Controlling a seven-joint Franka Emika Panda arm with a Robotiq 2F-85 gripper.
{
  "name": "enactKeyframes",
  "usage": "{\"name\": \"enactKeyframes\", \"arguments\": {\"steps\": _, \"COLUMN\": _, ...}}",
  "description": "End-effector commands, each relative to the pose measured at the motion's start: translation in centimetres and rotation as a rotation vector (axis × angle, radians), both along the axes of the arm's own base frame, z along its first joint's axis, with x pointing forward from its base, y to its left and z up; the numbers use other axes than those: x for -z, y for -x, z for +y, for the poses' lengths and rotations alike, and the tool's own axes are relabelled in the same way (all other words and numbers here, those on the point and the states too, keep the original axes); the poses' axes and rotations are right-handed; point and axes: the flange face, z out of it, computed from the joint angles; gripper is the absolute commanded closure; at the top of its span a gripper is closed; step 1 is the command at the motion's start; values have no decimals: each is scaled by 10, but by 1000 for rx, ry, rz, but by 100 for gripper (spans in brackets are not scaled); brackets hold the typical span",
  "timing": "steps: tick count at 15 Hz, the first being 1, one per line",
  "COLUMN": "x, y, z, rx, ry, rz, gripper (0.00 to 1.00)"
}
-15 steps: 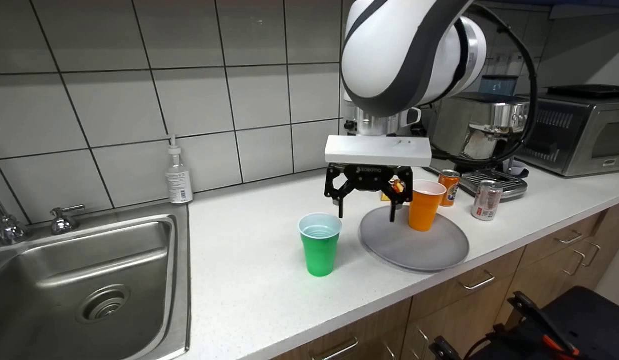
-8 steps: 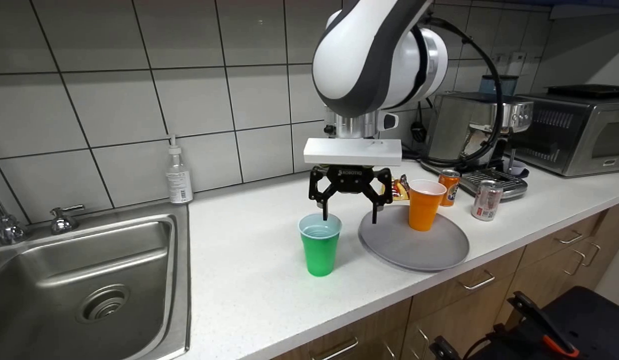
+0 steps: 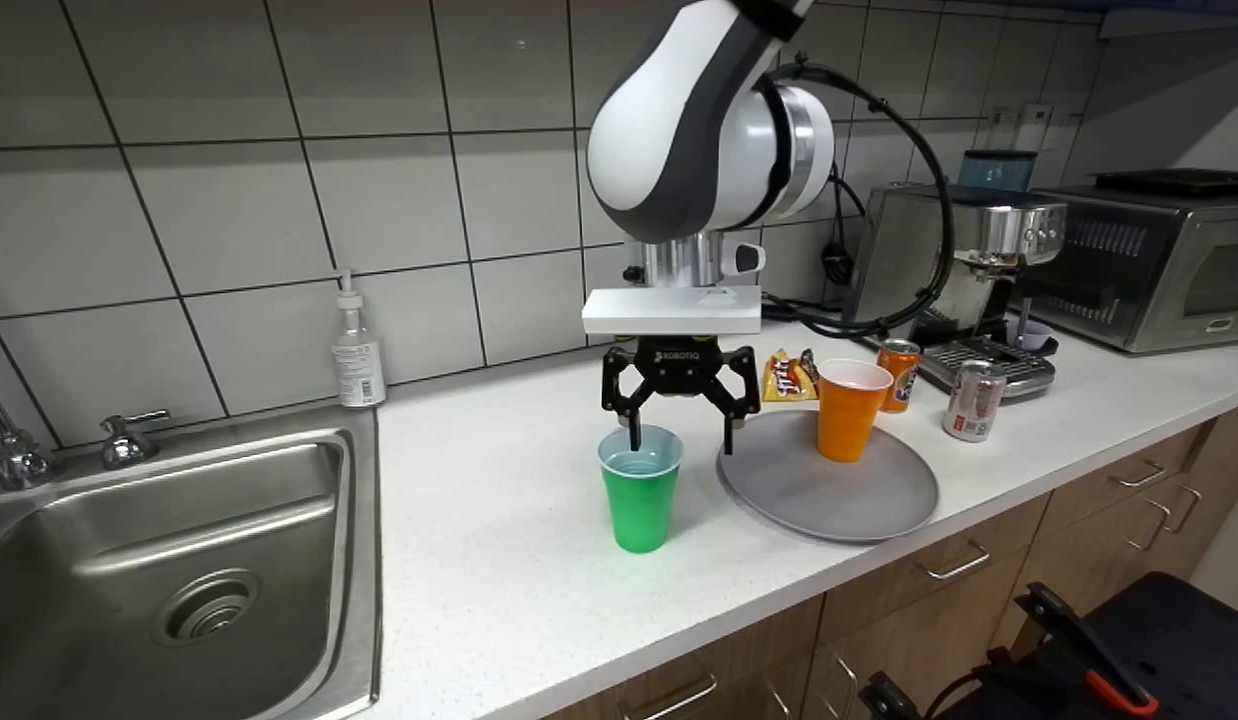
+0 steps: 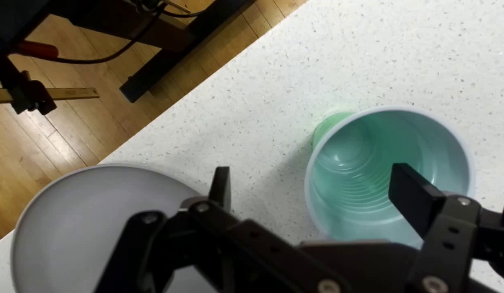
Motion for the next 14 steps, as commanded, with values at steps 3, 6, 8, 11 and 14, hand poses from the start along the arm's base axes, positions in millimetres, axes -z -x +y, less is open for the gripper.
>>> {"name": "enactKeyframes", "arguments": {"steps": 3, "x": 3, "y": -15, "z": -2, "rx": 9, "ry": -6, "rz": 57, "gripper": 0}}
{"name": "enactKeyframes", "arguments": {"steps": 6, "x": 5, "y": -18, "z": -3, "rx": 13, "ry": -8, "rz": 74, "gripper": 0}}
{"name": "enactKeyframes", "arguments": {"steps": 8, "x": 6, "y": -19, "z": -2, "rx": 12, "ry": -8, "rz": 81, "gripper": 0}}
{"name": "enactKeyframes", "arguments": {"steps": 11, "x": 9, "y": -19, "z": -1, "rx": 14, "ry": -7, "rz": 96, "gripper": 0}}
{"name": "enactKeyframes", "arguments": {"steps": 14, "x": 13, "y": -20, "z": -1, "rx": 15, "ry": -5, "rz": 109, "gripper": 0}}
